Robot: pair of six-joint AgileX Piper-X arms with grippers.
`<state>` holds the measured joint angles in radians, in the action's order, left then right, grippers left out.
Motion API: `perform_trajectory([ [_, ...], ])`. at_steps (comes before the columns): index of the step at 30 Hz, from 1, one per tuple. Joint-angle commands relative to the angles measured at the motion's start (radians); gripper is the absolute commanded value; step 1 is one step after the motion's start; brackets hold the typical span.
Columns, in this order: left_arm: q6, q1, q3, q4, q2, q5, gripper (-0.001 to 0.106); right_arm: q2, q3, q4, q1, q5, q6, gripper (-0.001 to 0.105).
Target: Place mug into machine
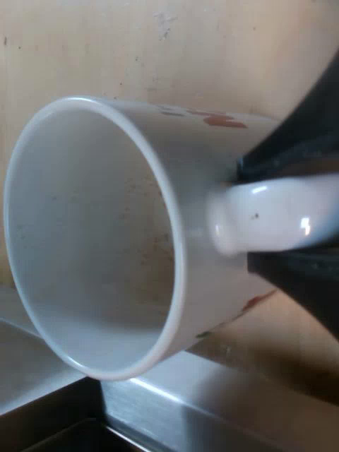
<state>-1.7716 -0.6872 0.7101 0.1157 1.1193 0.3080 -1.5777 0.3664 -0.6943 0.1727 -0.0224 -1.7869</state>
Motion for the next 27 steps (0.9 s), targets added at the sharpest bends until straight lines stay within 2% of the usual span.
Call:
perform_trajectory([
  [1, -0.012, -0.005, 0.009, -0.023, -0.005, 0.003, 0.078, 0.005, 0.008, -0.005, 0.002, -0.003, -0.003, 0.002],
  [2, -0.012, -0.005, 0.009, -0.023, -0.005, 0.003, 0.078, 0.005, 0.008, -0.005, 0.002, -0.003, -0.005, 0.000],
  [13, 0.002, -0.005, 0.009, -0.023, -0.005, 0.003, 0.078, 0.059, 0.008, 0.030, 0.002, -0.001, -0.017, 0.000],
  [17, 0.002, -0.005, 0.009, -0.023, -0.005, 0.003, 0.078, 0.144, 0.008, 0.121, 0.002, 0.001, -0.051, 0.000],
  [23, -0.001, -0.005, 0.009, -0.014, -0.005, 0.003, 0.078, 0.302, 0.006, 0.294, 0.002, 0.001, -0.054, 0.000],
  [27, -0.005, -0.005, 0.009, 0.014, -0.035, -0.014, 0.073, 0.419, 0.006, 0.396, 0.002, 0.001, -0.059, 0.000],
])
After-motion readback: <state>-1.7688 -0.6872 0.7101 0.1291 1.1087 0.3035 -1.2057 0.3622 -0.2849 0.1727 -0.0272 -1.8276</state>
